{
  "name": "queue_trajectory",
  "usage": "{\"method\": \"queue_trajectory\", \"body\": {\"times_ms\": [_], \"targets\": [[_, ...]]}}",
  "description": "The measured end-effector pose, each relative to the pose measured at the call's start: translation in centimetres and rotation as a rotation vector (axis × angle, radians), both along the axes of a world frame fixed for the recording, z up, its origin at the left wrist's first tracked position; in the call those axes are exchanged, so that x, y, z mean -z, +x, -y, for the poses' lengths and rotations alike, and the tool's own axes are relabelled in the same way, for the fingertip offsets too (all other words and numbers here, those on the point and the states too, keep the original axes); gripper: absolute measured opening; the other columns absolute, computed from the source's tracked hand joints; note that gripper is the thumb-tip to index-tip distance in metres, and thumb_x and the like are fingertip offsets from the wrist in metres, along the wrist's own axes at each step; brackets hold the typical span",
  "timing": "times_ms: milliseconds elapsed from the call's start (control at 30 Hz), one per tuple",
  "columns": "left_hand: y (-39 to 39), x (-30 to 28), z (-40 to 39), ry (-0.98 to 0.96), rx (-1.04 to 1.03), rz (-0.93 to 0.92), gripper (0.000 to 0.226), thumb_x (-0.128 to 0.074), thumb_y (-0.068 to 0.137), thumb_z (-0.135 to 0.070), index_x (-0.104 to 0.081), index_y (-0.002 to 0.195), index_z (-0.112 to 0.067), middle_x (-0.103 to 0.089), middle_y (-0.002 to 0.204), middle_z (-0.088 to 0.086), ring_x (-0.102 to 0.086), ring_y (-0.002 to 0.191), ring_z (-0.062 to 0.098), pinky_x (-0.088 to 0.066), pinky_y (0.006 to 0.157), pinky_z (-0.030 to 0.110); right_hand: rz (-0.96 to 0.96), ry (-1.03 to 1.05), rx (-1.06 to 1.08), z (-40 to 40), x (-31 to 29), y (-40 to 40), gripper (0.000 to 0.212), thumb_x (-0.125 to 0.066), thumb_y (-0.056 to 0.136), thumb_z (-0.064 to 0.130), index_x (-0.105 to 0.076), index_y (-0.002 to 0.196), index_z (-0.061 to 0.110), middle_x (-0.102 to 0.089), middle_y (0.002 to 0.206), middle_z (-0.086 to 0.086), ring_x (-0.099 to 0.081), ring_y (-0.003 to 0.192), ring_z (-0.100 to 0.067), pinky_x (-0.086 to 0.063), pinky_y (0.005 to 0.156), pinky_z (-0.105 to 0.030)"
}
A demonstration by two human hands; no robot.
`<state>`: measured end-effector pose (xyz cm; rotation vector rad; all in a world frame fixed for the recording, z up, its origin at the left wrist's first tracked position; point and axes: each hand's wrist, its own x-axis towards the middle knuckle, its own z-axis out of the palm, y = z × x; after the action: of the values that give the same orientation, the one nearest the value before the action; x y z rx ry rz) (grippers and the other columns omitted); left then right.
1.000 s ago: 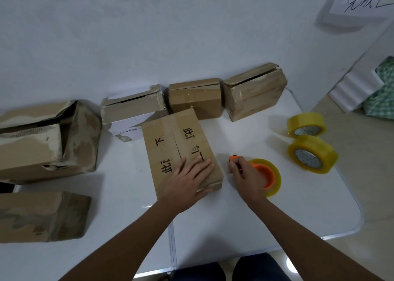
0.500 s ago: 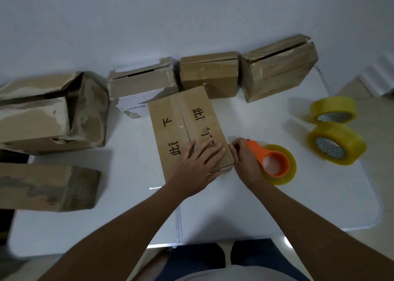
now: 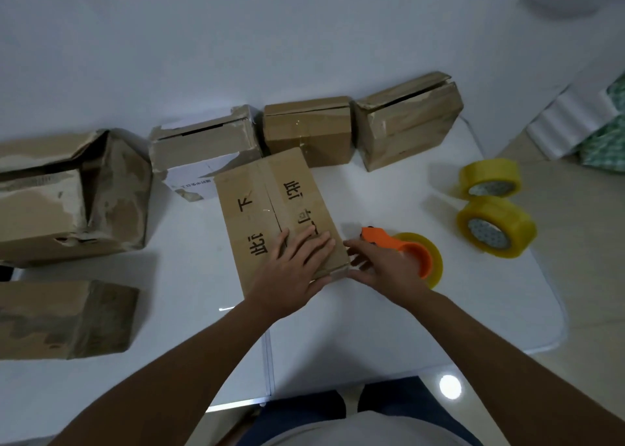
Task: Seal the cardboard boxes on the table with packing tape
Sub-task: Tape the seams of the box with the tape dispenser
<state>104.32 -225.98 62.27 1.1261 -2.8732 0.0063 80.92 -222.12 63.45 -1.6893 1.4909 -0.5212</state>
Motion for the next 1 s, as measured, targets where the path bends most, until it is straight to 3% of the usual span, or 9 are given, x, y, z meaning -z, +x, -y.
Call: {"method": "queue_trajectory", "body": {"times_ms": [133, 300, 367, 467, 633, 733, 867, 933, 1000], "targets": [[-0.1, -0.1, 0.1, 0.008, 0.01, 0.017, 0.063, -0.035, 0.101, -0.056, -0.036, 0.152, -0.02, -0.041, 0.155, 0.001, -0.032, 0.146, 0.026, -0.028, 0.114, 0.057, -0.14, 0.009, -0.133, 2.3, -0.4, -0.4, 0.043, -0.072, 0.087, 0.03, -0.056, 0.125, 0.017, -0.064, 0.102, 0.005, -0.063, 0.085, -0.008, -0.054, 0.079, -0.026], [-0.2, -0.3, 0.0, 0.017, 0.003, 0.013, 0.064, -0.039, 0.099, -0.056, -0.037, 0.152, -0.02, -0.042, 0.154, 0.001, -0.032, 0.146, 0.026, -0.027, 0.115, 0.056, -0.235, 0.008, -0.146, 2.2, 0.4, 1.3, 0.04, -0.072, 0.086, 0.03, -0.049, 0.112, 0.01, -0.061, 0.102, -0.005, -0.061, 0.086, -0.021, -0.048, 0.071, -0.031], [-0.1, -0.4, 0.0, 0.006, 0.003, 0.011, 0.063, -0.038, 0.099, -0.057, -0.038, 0.151, -0.02, -0.042, 0.154, 0.0, -0.033, 0.146, 0.025, -0.028, 0.115, 0.056, -0.177, 0.002, -0.088, 1.3, 1.2, 2.1, 0.049, -0.071, 0.087, 0.032, -0.045, 0.122, 0.012, -0.058, 0.113, -0.006, -0.061, 0.096, -0.024, -0.05, 0.075, -0.035], [-0.1, -0.5, -0.1, -0.002, 0.005, 0.03, 0.063, -0.036, 0.1, -0.057, -0.038, 0.151, -0.02, -0.043, 0.153, 0.0, -0.033, 0.145, 0.025, -0.028, 0.115, 0.056, -0.151, -0.068, -0.058, 0.2, 1.2, 1.9, 0.08, -0.067, 0.09, 0.035, -0.021, 0.154, 0.02, -0.046, 0.144, 0.0, -0.055, 0.117, -0.015, -0.047, 0.091, -0.022], [0.0, -0.5, 0.0, -0.04, 0.052, 0.051, 0.063, -0.037, 0.098, -0.054, -0.042, 0.148, -0.015, -0.049, 0.148, 0.003, -0.037, 0.144, 0.025, -0.032, 0.113, 0.056, -0.214, -0.022, -0.083, 1.3, -0.2, 0.5, 0.089, -0.068, 0.087, 0.041, -0.009, 0.153, 0.047, -0.061, 0.129, 0.001, -0.061, 0.105, -0.014, -0.055, 0.085, -0.033], [-0.3, -1.1, 0.2, 0.051, 0.037, 0.04, 0.064, -0.034, 0.098, -0.057, -0.042, 0.147, -0.017, -0.048, 0.148, 0.0, -0.035, 0.145, 0.023, -0.027, 0.116, 0.054, -0.306, -0.035, -0.139, 2.0, -1.0, 0.4, 0.092, -0.069, 0.085, 0.046, -0.008, 0.154, 0.04, -0.044, 0.149, 0.0, -0.048, 0.129, -0.019, -0.045, 0.103, -0.034], [0.0, -4.2, 0.9, 0.383, -0.094, -0.376, 0.054, -0.034, 0.101, -0.054, -0.057, 0.135, -0.019, -0.052, 0.143, -0.005, -0.039, 0.137, 0.006, -0.018, 0.118, 0.025, -0.376, -0.261, -0.215, 1.4, -3.1, 2.3, 0.081, -0.052, 0.089, 0.061, -0.013, 0.155, 0.035, -0.014, 0.162, 0.01, -0.014, 0.147, -0.013, -0.014, 0.118, -0.033], [1.6, -6.3, 0.6, 0.416, -0.352, -0.696, 0.039, -0.04, 0.105, -0.041, -0.065, 0.125, -0.018, -0.06, 0.131, -0.01, -0.049, 0.116, -0.009, -0.029, 0.102, 0.006, -0.369, -0.259, -0.254, 0.6, -4.0, 4.3, 0.07, -0.039, 0.093, 0.061, -0.016, 0.154, 0.035, -0.011, 0.163, 0.011, -0.007, 0.149, -0.01, -0.009, 0.119, -0.034], [4.4, -7.5, -0.7, 0.407, -0.693, -0.927, 0.029, -0.044, 0.104, -0.034, -0.067, 0.117, -0.023, -0.065, 0.118, -0.016, -0.055, 0.106, -0.012, -0.04, 0.086, 0.004, -0.393, -0.266, -0.336, 0.0, -4.0, 6.8, 0.063, -0.031, 0.096, 0.057, -0.021, 0.153, 0.033, -0.013, 0.163, 0.009, -0.005, 0.149, -0.01, -0.009, 0.122, -0.036]]}}
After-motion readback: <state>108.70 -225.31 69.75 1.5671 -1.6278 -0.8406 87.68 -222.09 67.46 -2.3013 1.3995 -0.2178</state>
